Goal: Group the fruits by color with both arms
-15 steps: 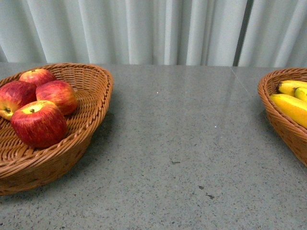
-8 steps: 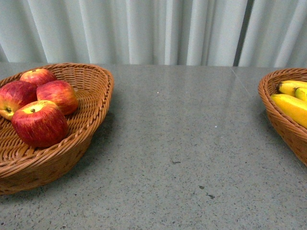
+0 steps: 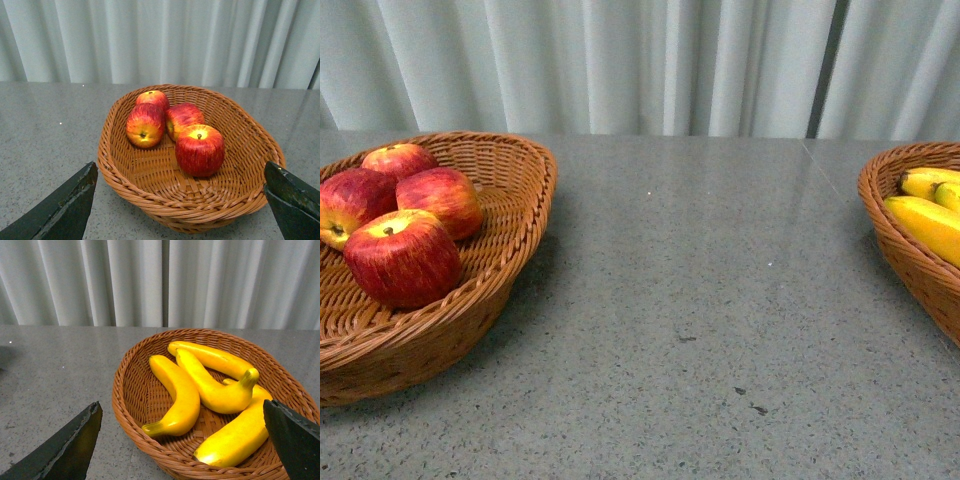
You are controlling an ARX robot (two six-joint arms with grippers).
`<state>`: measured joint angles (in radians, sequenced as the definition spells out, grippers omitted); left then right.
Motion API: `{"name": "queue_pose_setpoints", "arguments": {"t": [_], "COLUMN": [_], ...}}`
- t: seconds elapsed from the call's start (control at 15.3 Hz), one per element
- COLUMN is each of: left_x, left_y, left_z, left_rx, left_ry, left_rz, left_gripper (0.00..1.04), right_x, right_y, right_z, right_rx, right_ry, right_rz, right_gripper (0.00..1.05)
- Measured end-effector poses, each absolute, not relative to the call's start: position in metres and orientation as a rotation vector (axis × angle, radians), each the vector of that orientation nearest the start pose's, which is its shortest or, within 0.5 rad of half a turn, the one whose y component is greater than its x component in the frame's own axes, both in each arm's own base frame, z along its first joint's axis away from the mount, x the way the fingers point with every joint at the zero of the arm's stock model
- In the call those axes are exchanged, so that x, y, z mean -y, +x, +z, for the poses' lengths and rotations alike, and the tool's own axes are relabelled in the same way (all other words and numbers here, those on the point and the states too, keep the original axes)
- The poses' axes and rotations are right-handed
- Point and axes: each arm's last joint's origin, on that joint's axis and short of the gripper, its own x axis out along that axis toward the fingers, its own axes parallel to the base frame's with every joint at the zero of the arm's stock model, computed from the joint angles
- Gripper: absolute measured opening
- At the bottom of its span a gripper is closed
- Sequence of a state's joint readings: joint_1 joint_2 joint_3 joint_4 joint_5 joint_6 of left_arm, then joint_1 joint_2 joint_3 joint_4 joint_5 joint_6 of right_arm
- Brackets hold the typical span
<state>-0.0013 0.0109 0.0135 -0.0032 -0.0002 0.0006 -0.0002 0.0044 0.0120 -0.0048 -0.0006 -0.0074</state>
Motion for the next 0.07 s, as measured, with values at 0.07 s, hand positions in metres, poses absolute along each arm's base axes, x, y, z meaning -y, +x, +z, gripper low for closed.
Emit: {"name": "queue_pose_setpoints", "arguments": {"t": [0.07], "left_x": [0.0001], "left_y": [0.0976], "left_z": [0.167], "left_rx": [-0.001], "left_ry": [0.001], "left_rz": [-0.001], "left_gripper": [0.98], "right_x": [0.0], "right_y": [0.0972], "right_z": [0.1668], "right_rx": [0.003], "right_ry": [-0.007], "right_rz": [0.0], "right_gripper": [0.98]}}
